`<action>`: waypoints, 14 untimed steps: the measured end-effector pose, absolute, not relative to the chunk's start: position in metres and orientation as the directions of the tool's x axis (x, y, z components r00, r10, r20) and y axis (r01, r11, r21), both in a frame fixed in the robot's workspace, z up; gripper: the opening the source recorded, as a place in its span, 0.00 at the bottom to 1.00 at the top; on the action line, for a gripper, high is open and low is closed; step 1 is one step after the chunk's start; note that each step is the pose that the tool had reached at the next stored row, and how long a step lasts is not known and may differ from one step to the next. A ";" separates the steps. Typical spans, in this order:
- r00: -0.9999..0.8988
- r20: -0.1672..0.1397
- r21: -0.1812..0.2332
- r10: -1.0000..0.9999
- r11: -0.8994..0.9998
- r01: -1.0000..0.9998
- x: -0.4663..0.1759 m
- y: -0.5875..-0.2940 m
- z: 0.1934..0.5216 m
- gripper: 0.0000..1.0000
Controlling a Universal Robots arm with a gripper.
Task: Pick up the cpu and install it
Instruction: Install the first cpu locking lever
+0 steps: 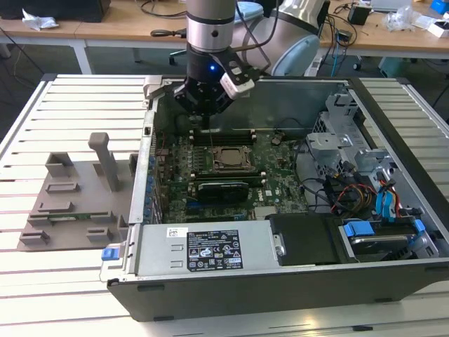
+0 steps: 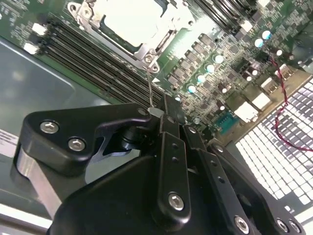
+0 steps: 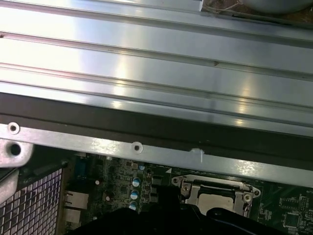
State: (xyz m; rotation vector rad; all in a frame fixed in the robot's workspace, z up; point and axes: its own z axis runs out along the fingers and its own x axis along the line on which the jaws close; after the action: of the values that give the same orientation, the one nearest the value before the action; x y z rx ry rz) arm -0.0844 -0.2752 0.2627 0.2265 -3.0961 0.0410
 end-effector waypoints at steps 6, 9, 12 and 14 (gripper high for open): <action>-0.989 0.039 -0.024 -0.145 0.989 -0.146 -0.077 -0.275 0.263 0.11; -0.989 0.039 -0.024 -0.145 0.989 -0.146 -0.073 -0.275 0.263 0.11; -0.989 0.039 -0.024 -0.145 0.989 -0.146 -0.069 -0.275 0.263 0.11; -0.989 0.039 -0.024 -0.145 0.989 -0.146 -0.067 -0.275 0.263 0.11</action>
State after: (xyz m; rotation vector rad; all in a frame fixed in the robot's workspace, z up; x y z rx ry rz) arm -0.0671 -0.2752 0.2626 0.2266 -3.0960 0.0410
